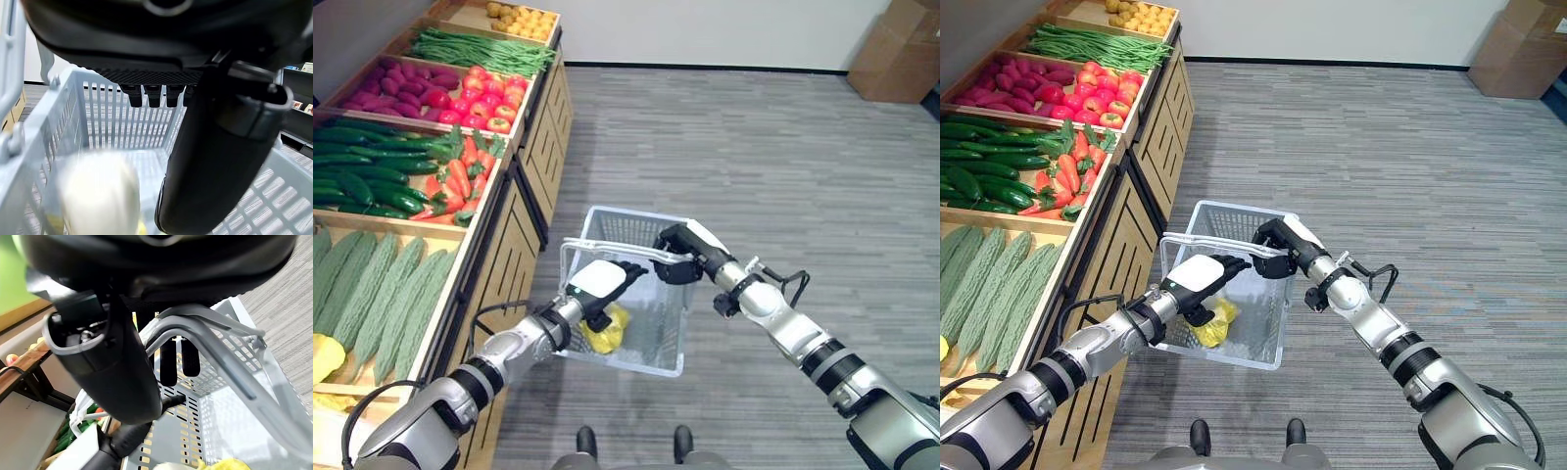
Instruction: Get the vegetables into the basket
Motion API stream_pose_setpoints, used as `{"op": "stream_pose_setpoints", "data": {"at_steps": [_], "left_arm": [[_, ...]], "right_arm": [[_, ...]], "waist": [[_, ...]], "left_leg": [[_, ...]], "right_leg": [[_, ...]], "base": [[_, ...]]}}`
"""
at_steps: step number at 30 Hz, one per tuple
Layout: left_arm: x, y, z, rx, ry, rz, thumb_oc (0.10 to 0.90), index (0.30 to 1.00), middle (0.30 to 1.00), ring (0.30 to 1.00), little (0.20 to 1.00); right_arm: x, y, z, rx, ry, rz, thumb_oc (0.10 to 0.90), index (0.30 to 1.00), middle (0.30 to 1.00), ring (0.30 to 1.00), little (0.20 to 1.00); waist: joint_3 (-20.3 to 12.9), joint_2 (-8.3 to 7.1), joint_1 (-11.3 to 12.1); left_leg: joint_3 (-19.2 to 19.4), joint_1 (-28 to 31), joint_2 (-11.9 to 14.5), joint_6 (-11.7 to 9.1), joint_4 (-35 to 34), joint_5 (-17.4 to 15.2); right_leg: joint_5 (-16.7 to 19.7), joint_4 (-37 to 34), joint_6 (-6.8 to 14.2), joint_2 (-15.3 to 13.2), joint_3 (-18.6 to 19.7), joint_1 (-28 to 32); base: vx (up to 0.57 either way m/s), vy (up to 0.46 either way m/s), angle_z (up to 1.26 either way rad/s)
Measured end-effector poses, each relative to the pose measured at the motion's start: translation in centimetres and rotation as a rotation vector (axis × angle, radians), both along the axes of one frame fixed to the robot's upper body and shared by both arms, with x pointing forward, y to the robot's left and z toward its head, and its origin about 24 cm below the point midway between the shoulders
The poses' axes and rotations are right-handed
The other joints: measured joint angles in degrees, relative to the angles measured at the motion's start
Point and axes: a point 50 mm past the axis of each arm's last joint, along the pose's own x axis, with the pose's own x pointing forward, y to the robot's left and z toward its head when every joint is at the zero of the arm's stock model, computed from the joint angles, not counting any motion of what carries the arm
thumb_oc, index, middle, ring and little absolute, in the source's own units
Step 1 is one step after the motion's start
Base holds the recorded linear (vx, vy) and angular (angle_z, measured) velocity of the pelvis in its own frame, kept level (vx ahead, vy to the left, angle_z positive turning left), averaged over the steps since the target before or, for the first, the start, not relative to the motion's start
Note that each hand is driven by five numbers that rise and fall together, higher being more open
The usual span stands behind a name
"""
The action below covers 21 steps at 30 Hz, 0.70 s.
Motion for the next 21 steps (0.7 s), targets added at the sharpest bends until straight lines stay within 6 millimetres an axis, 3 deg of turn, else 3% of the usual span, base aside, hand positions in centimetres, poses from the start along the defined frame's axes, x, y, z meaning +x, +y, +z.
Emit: {"op": "stream_pose_setpoints", "data": {"at_steps": [6,11,13,17,19,21], "left_arm": [[-1.1,-1.0,1.2,-0.145,0.01,-0.022,0.9,1.0,1.0,1.0,1.0],[-3.6,-1.2,2.9,-0.407,0.076,-0.011,0.9,1.0,1.0,1.0,1.0],[-4.6,-0.9,4.4,-0.59,0.097,0.008,0.9,1.0,1.0,1.0,1.0],[-6.5,2.7,7.1,-0.945,0.104,0.139,0.9,1.0,1.0,1.0,1.0],[-6.7,6.4,6.1,-1.095,0.134,0.342,0.9,1.0,1.0,1.0,1.0],[-8.6,7.9,3.9,-1.081,0.202,0.443,0.9,1.0,1.0,1.0,1.0]], "right_arm": [[-0.9,-1.2,-1.7,-0.001,0.038,-0.065,0.4,0.3,0.3,0.3,0.3],[-1.3,-3.4,-2.3,-0.044,0.015,-0.164,0.4,0.3,0.3,0.3,0.3],[-2.0,-4.9,-3.2,-0.063,0.031,-0.231,0.4,0.3,0.3,0.3,0.3],[-5.2,-8.5,-6.9,-0.097,0.156,-0.384,0.4,0.3,0.3,0.3,0.3],[-8.5,-11.0,-9.7,-0.151,0.276,-0.499,0.4,0.3,0.3,0.3,0.3],[-10.4,-12.3,-10.5,-0.149,0.305,-0.567,0.4,0.3,0.3,0.3,0.3]], "waist": [[0.0,-0.03,0.0],[0.0,-0.07,0.3],[0.1,-0.09,1.2],[0.1,-0.08,2.6],[0.0,0.01,3.0],[0.0,0.06,3.1]], "left_leg": [[0.0,0.0,0.0,0.0,0.0,0.0],[-0.1,0.0,0.0,0.0,0.0,0.0],[-0.1,0.2,0.0,0.0,0.0,0.0],[-0.4,0.4,-0.2,-0.1,0.0,-0.1],[-1.2,0.3,-0.4,-0.2,0.0,0.0],[-1.4,0.3,-0.6,-0.1,0.0,0.0]], "right_leg": [[0.0,0.0,0.0,0.0,0.0,0.0],[0.0,0.0,0.0,-0.1,-0.1,0.1],[0.0,0.0,0.0,-0.1,-0.1,0.2],[-0.1,0.0,0.1,-0.2,-0.3,0.6],[-0.1,0.0,0.1,-0.4,-0.7,1.0],[-0.2,0.0,0.1,-0.6,-0.9,1.1]], "base": [[0.0,0.0,0.0],[0.0,0.0,0.0],[0.0,0.0,0.0],[-0.01,-0.002,0.04],[-0.02,0.001,0.14],[-0.04,-0.006,0.03]]}}
